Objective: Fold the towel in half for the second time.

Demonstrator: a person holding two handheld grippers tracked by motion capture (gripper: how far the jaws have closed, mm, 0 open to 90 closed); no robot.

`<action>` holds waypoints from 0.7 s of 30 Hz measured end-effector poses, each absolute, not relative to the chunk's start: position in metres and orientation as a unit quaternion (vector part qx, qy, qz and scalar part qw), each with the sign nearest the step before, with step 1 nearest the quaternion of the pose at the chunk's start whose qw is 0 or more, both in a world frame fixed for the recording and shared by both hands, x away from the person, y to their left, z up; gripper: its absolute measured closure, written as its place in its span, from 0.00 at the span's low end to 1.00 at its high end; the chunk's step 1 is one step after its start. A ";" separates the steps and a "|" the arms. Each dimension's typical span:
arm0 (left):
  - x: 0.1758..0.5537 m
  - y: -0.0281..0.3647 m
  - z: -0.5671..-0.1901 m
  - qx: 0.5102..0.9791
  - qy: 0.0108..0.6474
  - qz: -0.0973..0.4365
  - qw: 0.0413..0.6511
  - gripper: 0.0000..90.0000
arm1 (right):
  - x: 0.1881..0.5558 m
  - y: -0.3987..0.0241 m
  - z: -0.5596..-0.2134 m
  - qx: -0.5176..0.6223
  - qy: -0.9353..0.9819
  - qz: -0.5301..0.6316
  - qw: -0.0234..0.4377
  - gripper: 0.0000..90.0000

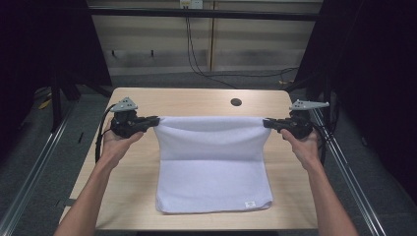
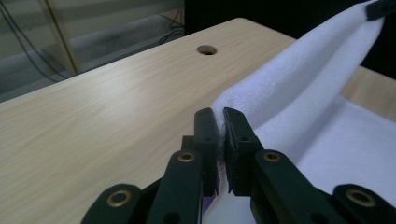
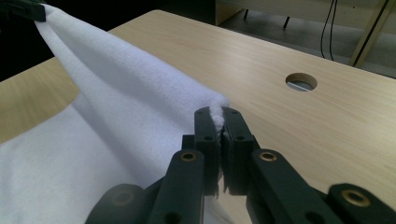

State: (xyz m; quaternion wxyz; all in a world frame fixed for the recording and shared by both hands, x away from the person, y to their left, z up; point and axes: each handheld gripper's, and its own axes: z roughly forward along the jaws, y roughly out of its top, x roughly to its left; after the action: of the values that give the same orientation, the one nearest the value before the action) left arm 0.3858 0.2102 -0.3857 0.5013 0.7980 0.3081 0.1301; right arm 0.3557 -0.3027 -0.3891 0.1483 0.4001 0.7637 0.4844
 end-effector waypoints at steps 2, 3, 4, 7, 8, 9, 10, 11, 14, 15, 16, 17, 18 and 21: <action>0.377 0.212 -0.390 0.800 0.308 0.132 0.498 0.94 | 0.348 -0.305 -0.389 0.393 0.763 0.492 0.145 0.96; 0.372 0.213 -0.392 0.801 0.306 0.126 0.499 0.94 | 0.345 -0.306 -0.389 0.390 0.762 0.496 0.143 0.96; 0.367 0.213 -0.394 0.803 0.305 0.126 0.497 0.94 | 0.341 -0.307 -0.388 0.388 0.762 0.498 0.144 0.96; 0.354 0.215 -0.396 0.802 0.305 0.114 0.502 0.94 | 0.330 -0.310 -0.389 0.383 0.766 0.497 0.141 0.96; 0.349 0.215 -0.396 0.803 0.301 0.112 0.503 0.94 | 0.327 -0.310 -0.389 0.383 0.767 0.496 0.141 0.96; 0.344 0.215 -0.395 0.803 0.299 0.114 0.503 0.94 | 0.324 -0.310 -0.389 0.382 0.766 0.497 0.141 0.96; 0.340 0.215 -0.395 0.802 0.297 0.112 0.506 0.94 | 0.321 -0.310 -0.389 0.380 0.767 0.497 0.141 0.96; 0.337 0.216 -0.394 0.802 0.296 0.109 0.507 0.94 | 0.317 -0.310 -0.389 0.377 0.768 0.498 0.142 0.96; 0.327 0.217 -0.395 0.805 0.293 0.106 0.505 0.94 | 0.303 -0.309 -0.388 0.368 0.772 0.498 0.141 0.96; 0.323 0.217 -0.397 0.808 0.290 0.105 0.502 0.94 | 0.297 -0.309 -0.389 0.365 0.773 0.500 0.140 0.96; 0.320 0.217 -0.400 0.811 0.289 0.106 0.497 0.94 | 0.292 -0.309 -0.391 0.363 0.776 0.498 0.139 0.96; 0.317 0.217 -0.404 0.812 0.289 0.102 0.496 0.94 | 0.287 -0.309 -0.393 0.362 0.777 0.496 0.137 0.96; 0.313 0.216 -0.408 0.815 0.286 0.098 0.495 0.94 | 0.282 -0.309 -0.396 0.360 0.780 0.494 0.132 0.96; 0.304 0.216 -0.420 0.819 0.288 0.079 0.491 0.94 | 0.267 -0.308 -0.408 0.357 0.793 0.478 0.123 0.96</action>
State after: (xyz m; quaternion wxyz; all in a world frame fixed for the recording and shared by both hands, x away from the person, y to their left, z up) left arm 0.3037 0.2155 -0.4195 0.4906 0.8187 0.2877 0.0794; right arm 0.2666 -0.3079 -0.4082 0.1231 0.3565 0.7930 0.4785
